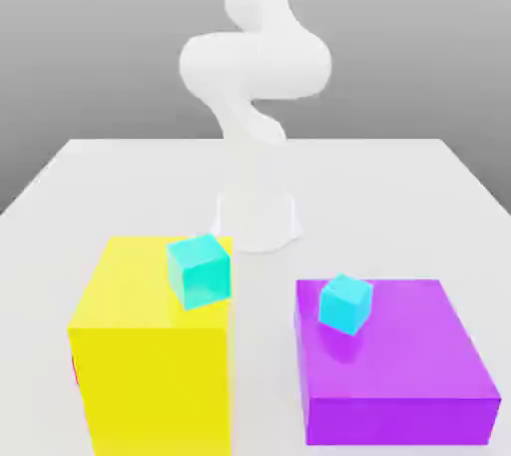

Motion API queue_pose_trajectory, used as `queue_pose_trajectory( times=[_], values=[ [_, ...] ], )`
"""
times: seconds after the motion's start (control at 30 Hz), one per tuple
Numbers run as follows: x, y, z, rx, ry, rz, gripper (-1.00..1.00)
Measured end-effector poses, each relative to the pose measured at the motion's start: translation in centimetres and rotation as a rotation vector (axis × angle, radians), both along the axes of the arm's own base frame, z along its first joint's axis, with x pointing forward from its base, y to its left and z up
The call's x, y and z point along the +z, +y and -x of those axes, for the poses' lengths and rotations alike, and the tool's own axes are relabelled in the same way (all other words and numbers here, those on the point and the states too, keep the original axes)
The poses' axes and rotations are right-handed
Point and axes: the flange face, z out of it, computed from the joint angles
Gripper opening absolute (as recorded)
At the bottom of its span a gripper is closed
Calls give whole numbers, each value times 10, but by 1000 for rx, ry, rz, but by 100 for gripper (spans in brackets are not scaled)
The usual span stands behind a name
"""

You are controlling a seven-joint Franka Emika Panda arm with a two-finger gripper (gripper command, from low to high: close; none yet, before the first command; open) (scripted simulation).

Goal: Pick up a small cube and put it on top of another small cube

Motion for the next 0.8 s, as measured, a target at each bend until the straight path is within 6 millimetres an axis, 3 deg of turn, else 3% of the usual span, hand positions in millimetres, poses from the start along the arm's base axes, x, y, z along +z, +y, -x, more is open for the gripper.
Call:
queue_pose_trajectory(
  times=[0.17, 0.33, 0.5, 0.6, 0.73, 0.8],
  values=[
    [-92, -67, -29, -174, 160, -29, 0],
    [-187, -137, -24, -348, 314, -86, 0],
    [-279, -198, 11, -519, 461, -171, 0],
    [-334, -222, 42, -615, 541, -231, 0],
    [-404, -238, 91, -731, 639, -318, 0],
    [-435, -230, 109, -761, 667, -343, 0]
  ],
)
